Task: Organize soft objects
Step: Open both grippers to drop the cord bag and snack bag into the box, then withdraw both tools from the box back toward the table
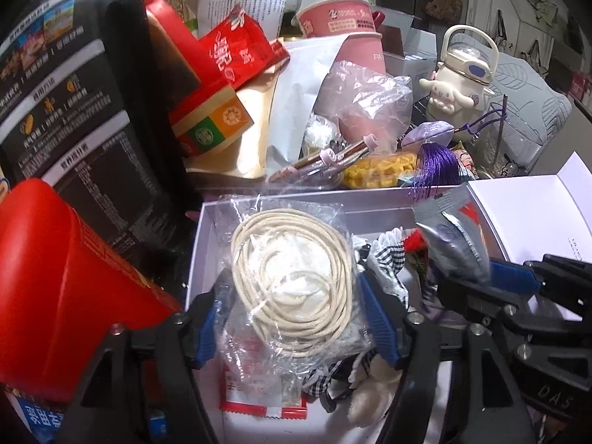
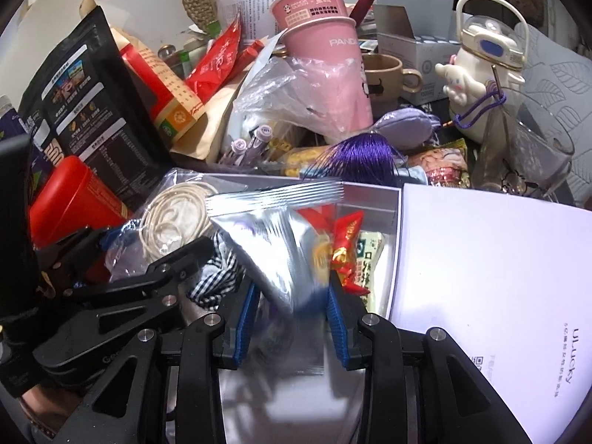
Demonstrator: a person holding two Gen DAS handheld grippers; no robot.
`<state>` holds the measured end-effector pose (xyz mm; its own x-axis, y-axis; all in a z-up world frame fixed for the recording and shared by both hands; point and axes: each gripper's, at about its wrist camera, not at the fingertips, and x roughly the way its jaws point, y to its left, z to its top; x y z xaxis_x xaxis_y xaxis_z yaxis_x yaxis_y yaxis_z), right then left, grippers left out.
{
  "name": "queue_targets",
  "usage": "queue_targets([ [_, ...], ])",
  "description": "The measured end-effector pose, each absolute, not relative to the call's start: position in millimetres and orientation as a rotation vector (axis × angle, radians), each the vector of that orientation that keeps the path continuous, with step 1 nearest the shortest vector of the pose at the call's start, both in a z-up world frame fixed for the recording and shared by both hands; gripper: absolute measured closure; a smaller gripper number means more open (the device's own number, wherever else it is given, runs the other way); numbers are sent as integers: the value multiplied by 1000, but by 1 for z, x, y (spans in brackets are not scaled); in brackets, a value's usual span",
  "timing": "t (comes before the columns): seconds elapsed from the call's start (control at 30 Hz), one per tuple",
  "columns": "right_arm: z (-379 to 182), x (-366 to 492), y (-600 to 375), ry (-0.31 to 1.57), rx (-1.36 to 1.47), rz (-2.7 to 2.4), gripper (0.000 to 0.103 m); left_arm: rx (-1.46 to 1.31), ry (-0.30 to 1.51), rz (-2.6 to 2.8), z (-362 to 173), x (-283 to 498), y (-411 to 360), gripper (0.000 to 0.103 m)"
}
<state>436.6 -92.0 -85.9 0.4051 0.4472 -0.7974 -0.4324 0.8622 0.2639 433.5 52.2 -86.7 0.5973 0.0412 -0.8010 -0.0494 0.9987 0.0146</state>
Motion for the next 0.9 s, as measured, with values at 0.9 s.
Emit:
queue_targets([
  [0.9,4,387,-116,729,-5,556,62,17,699,43,1,381,48,25],
])
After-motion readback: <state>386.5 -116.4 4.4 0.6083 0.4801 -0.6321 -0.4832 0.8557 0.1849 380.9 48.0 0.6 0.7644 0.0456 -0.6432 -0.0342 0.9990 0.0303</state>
